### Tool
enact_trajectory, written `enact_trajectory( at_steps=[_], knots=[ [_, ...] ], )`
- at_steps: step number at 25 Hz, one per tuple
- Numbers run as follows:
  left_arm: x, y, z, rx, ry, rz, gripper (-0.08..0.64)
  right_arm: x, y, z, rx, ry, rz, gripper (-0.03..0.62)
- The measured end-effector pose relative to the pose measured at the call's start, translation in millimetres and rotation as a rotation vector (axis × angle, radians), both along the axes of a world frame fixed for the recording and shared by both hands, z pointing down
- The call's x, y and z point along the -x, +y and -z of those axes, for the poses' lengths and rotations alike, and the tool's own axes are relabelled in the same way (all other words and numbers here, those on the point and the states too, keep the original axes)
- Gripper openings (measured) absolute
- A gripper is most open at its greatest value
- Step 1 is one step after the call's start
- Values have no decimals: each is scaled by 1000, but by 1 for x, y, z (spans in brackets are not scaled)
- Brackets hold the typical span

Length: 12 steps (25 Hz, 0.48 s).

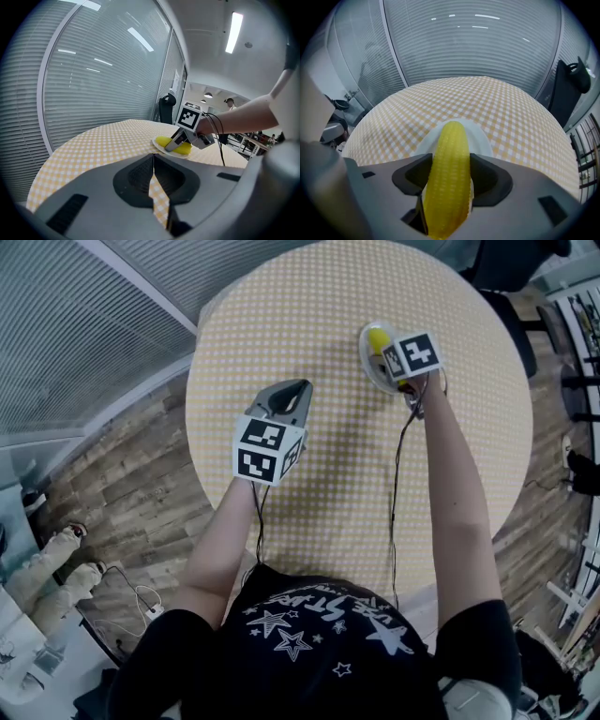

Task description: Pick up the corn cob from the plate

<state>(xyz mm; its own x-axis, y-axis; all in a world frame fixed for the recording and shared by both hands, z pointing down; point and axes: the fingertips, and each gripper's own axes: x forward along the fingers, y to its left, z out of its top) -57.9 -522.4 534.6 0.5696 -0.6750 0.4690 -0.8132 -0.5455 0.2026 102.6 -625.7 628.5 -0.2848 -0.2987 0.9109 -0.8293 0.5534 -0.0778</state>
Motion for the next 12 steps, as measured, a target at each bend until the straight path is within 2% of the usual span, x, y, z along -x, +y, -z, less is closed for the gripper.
enact_trajectory(
  at_steps=[5, 12],
  knots=[
    [4, 5, 10, -18, -5, 8, 11, -14, 1, 11, -103, -24, -75, 261],
    [3, 27, 29, -43, -11, 19, 11, -10, 28, 54, -198, -234, -139, 261]
  ],
)
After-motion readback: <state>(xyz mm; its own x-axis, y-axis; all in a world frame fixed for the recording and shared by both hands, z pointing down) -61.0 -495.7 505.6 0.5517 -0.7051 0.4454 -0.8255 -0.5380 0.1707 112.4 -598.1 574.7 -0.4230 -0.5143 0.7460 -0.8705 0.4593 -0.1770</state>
